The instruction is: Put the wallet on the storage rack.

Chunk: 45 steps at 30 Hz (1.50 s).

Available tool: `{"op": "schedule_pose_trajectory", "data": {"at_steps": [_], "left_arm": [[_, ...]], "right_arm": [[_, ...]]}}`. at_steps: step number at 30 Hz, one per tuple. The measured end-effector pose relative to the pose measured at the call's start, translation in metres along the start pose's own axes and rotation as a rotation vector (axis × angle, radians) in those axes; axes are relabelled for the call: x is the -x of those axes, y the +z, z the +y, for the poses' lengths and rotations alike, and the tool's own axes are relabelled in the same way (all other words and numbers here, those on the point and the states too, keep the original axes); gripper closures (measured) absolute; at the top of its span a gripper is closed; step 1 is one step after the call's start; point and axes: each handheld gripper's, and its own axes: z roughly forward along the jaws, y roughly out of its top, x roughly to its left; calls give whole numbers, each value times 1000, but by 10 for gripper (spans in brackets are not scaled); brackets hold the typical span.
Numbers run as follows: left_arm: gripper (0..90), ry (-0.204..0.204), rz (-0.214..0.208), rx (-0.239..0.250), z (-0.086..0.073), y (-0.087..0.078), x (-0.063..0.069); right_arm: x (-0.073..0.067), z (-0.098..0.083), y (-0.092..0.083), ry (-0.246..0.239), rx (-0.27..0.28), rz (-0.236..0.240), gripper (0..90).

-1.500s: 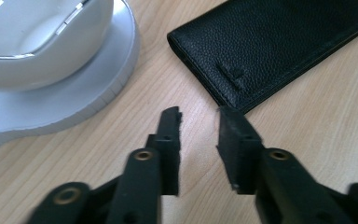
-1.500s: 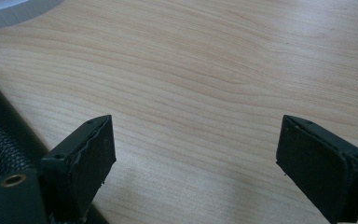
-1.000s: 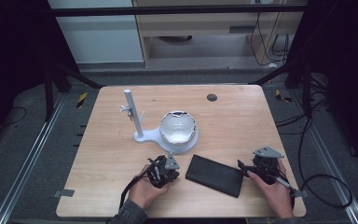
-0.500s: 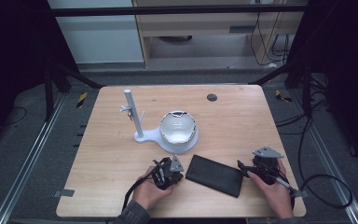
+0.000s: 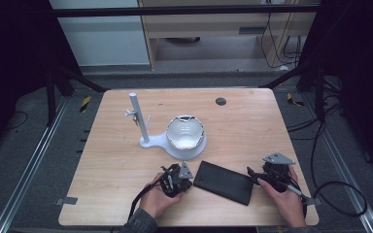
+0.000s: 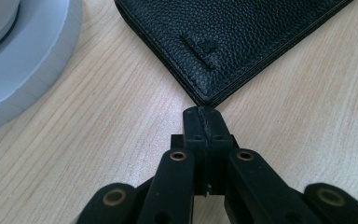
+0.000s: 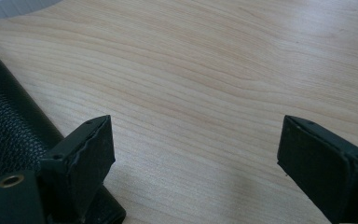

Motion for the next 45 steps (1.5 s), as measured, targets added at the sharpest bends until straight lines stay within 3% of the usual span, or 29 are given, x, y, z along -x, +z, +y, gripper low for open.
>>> {"op": "schedule_pose_trajectory", "data": {"at_steps": [12,22,26,29,36,45], "left_arm": [[900,4,-6,6,1,3,0],[899,7,16,26,3,-2,0],[898,-28,3,81,5,-9,-4],[896,-66,-32,138,8,-15,-8],[886,-72,-36,184,24,-22,-14],[880,-48,-39,200,53,-16,-19]], "right_arm": [[0,0,0,-4,2,-3,112],[1,0,-1,2,6,-1,112],[-1,2,-3,6,21,13,114],[-6,6,-7,9,42,46,113],[-25,30,-35,-49,97,105,124],[-34,46,-57,-156,19,182,118]]}}
